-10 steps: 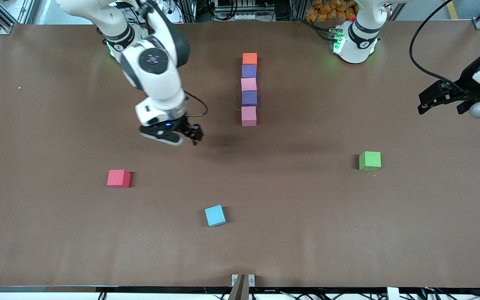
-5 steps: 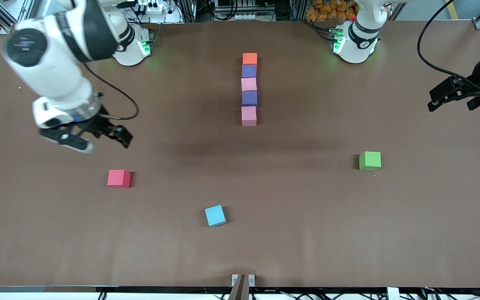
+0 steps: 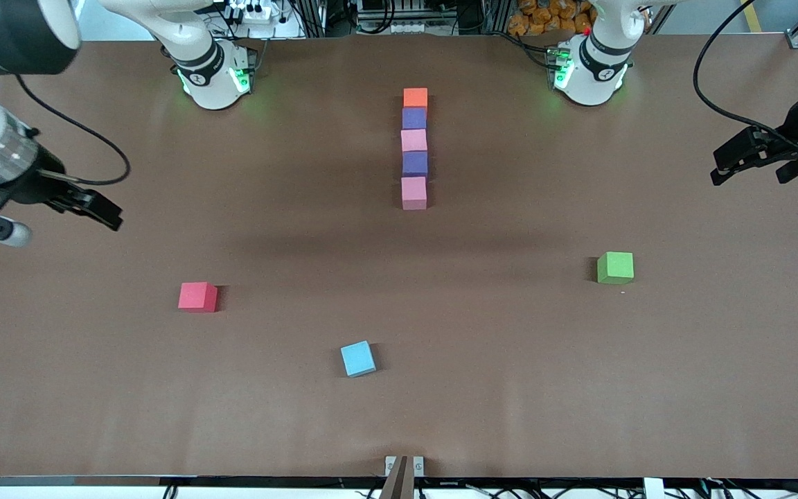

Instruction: Arrange blocks into number 1

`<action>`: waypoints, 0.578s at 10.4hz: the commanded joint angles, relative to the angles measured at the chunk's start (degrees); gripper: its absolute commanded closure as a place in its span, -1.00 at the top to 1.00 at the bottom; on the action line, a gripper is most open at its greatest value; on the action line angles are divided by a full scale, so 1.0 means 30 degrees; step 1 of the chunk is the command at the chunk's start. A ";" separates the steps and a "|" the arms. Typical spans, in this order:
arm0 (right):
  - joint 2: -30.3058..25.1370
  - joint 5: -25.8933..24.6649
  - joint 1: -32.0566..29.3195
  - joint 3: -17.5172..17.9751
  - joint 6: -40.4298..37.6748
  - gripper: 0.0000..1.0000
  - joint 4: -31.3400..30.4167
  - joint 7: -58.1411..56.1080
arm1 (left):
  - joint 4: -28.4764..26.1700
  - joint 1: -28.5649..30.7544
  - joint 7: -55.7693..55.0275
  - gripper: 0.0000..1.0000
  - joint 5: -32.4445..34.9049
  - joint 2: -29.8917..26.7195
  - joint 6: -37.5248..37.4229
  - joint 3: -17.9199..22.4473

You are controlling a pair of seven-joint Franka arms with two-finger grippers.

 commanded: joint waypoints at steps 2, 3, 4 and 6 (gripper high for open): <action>0.0379 0.0288 0.0304 -0.0799 -0.0534 1.00 0.0852 -0.1270 | 0.0081 0.0023 0.0483 1.00 0.0356 -0.0117 -0.0158 -0.0067; 0.0408 0.0288 0.0391 -0.0799 -0.0446 1.00 0.0852 -0.1212 | 0.0081 0.0023 0.0483 1.00 0.0328 -0.0059 -0.0070 -0.0067; 0.0409 0.0288 0.0450 -0.0799 -0.0387 1.00 0.0852 -0.1125 | 0.0081 0.0023 0.0512 1.00 0.0414 -0.0059 0.0221 -0.0009; 0.0438 0.0317 0.0451 -0.0770 -0.0387 1.00 0.0852 -0.1123 | 0.0081 0.0023 0.0512 1.00 0.0415 0.0000 0.0429 -0.0009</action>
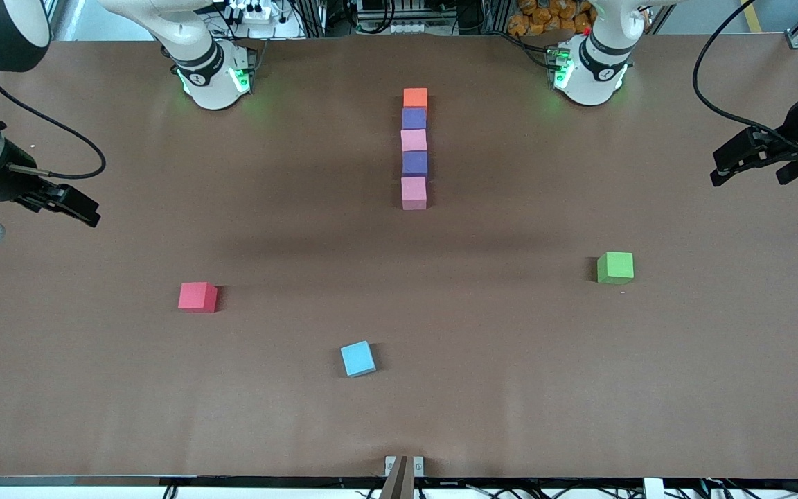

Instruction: Arrange blocks into number 1

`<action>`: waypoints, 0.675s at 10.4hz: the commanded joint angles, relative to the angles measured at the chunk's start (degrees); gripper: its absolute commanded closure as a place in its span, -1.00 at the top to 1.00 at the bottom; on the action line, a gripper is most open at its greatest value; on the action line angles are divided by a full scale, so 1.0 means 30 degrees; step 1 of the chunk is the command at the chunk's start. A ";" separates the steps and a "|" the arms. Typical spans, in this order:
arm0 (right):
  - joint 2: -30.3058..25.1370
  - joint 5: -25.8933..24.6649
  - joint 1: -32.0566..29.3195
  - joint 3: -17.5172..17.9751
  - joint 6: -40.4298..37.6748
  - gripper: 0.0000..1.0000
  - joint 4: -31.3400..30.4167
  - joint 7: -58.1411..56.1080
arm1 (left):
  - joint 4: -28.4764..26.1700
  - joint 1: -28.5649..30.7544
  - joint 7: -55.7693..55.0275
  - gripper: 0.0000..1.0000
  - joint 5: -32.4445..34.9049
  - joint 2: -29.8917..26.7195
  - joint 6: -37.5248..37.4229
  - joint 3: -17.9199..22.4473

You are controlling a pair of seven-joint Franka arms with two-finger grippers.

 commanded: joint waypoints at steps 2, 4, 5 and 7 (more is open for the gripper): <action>0.0345 0.0267 0.0140 -0.0150 -0.0196 1.00 0.0580 -0.0053 | 0.0052 0.0029 0.0598 1.00 0.0391 -0.0003 0.0136 -0.0009; 0.0375 0.0267 0.0140 -0.0150 -0.0196 1.00 0.0580 -0.0053 | 0.0052 0.0058 0.0658 1.00 0.0361 0.0026 0.0136 -0.0038; 0.0375 0.0296 0.0140 -0.0150 -0.0196 1.00 0.0580 -0.0053 | 0.0052 0.0087 0.0658 1.00 0.0361 0.0026 0.0136 -0.0038; 0.0433 0.0296 0.0140 -0.0121 -0.0196 1.00 0.0580 -0.0053 | 0.0052 0.0059 0.0628 1.00 0.0391 0.0026 0.0136 -0.0067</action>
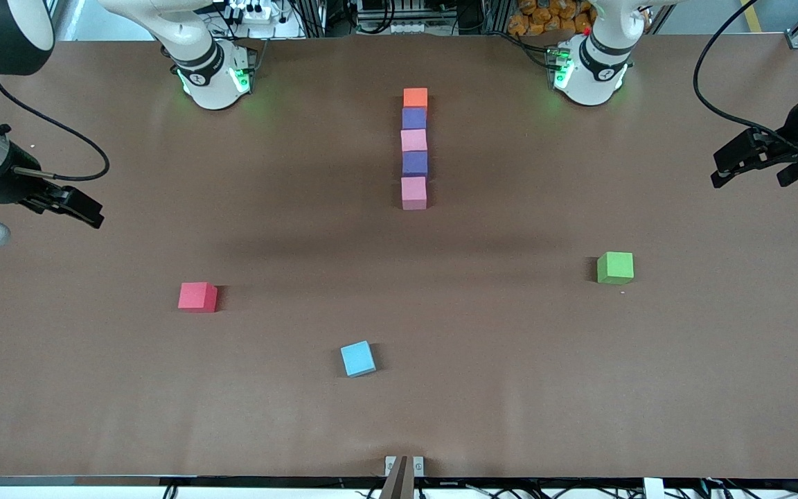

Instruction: Arrange blocks into number 1

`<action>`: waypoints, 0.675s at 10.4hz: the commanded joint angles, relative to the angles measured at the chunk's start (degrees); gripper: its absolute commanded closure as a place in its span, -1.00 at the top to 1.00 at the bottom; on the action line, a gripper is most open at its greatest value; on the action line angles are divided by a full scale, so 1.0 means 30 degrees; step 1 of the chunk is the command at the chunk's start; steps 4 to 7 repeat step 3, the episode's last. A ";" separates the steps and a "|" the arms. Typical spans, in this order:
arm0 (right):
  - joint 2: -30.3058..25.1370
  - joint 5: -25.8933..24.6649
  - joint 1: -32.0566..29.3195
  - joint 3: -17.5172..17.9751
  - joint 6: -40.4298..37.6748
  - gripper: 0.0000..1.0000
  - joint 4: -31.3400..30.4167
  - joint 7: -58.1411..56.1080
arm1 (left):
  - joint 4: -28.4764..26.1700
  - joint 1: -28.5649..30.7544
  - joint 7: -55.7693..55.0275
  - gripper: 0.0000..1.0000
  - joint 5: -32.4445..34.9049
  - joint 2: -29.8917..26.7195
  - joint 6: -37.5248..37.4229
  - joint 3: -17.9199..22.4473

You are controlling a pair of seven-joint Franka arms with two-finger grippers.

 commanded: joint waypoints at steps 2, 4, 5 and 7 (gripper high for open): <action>0.0318 0.0262 0.0092 -0.0121 -0.0183 1.00 0.0576 -0.0082 | -0.0006 0.0052 0.0443 1.00 0.0383 -0.0010 0.0114 -0.0100; 0.0347 0.0291 0.0092 -0.0121 -0.0154 1.00 0.0576 -0.0082 | 0.0022 0.0052 0.0443 1.00 0.0383 -0.0010 0.0114 -0.0100; 0.0347 0.0291 0.0092 -0.0121 -0.0154 1.00 0.0576 -0.0082 | 0.0022 0.0052 0.0443 1.00 0.0383 -0.0010 0.0114 -0.0100; 0.0347 0.0291 0.0092 -0.0121 -0.0154 1.00 0.0576 -0.0082 | 0.0022 0.0052 0.0443 1.00 0.0383 -0.0010 0.0114 -0.0100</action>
